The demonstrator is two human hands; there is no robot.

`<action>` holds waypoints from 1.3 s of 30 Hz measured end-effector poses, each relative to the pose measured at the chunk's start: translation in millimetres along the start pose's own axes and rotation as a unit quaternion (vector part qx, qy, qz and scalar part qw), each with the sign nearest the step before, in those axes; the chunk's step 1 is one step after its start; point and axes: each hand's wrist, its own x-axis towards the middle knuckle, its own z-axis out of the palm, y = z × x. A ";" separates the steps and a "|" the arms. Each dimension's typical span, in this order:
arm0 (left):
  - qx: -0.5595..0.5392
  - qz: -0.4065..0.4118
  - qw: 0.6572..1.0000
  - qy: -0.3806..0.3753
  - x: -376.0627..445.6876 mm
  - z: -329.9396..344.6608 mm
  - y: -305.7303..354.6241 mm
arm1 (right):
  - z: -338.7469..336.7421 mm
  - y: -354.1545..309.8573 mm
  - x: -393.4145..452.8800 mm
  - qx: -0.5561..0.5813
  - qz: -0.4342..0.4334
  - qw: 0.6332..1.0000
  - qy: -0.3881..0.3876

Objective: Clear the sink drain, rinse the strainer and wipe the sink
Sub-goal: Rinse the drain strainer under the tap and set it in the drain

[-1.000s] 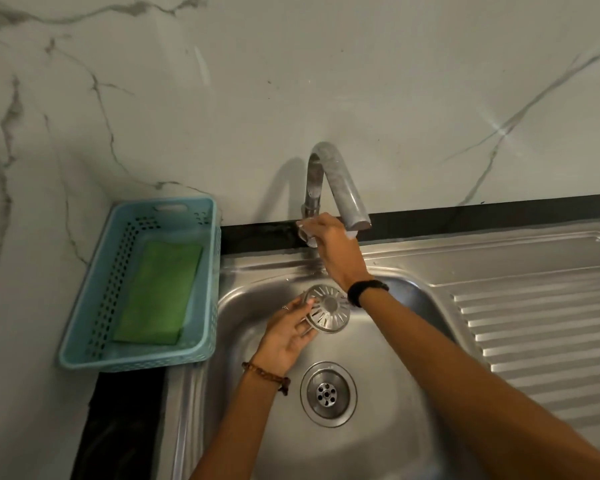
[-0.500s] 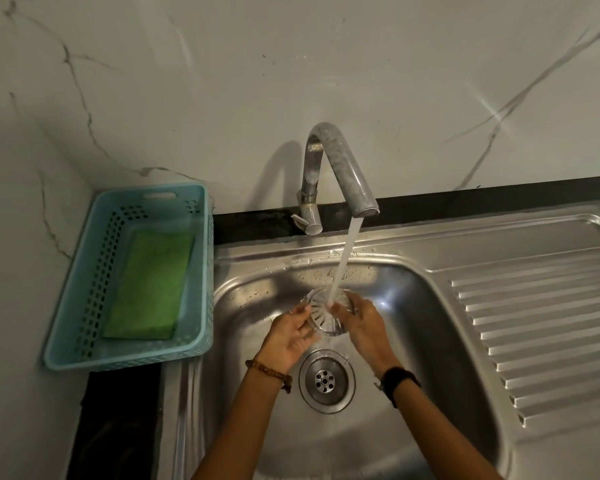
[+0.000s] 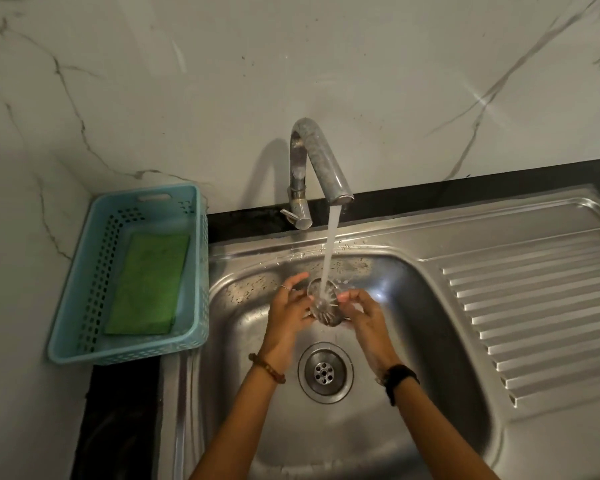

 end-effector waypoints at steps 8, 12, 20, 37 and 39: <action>-0.088 -0.101 0.982 0.136 -13.3 2.7 -24.6 | 8.2 -20.1 3.2 -0.211 -0.114 0.971 -0.016; 0.049 0.027 0.992 0.111 -13.6 7.8 -15.0 | -7.7 -11.7 -0.7 -0.215 -0.130 0.968 0.022; 0.350 0.090 0.921 0.148 -7.2 -8.6 -6.6 | 13.6 -31.4 26.0 -0.203 -0.074 0.976 -0.026; 0.024 0.081 0.993 0.077 33.6 -0.7 68.1 | -8.7 -26.8 9.4 0.005 0.057 0.994 0.089; -0.022 0.082 0.994 0.073 41.8 7.4 78.4 | -6.9 -21.8 3.9 0.067 0.105 0.990 0.068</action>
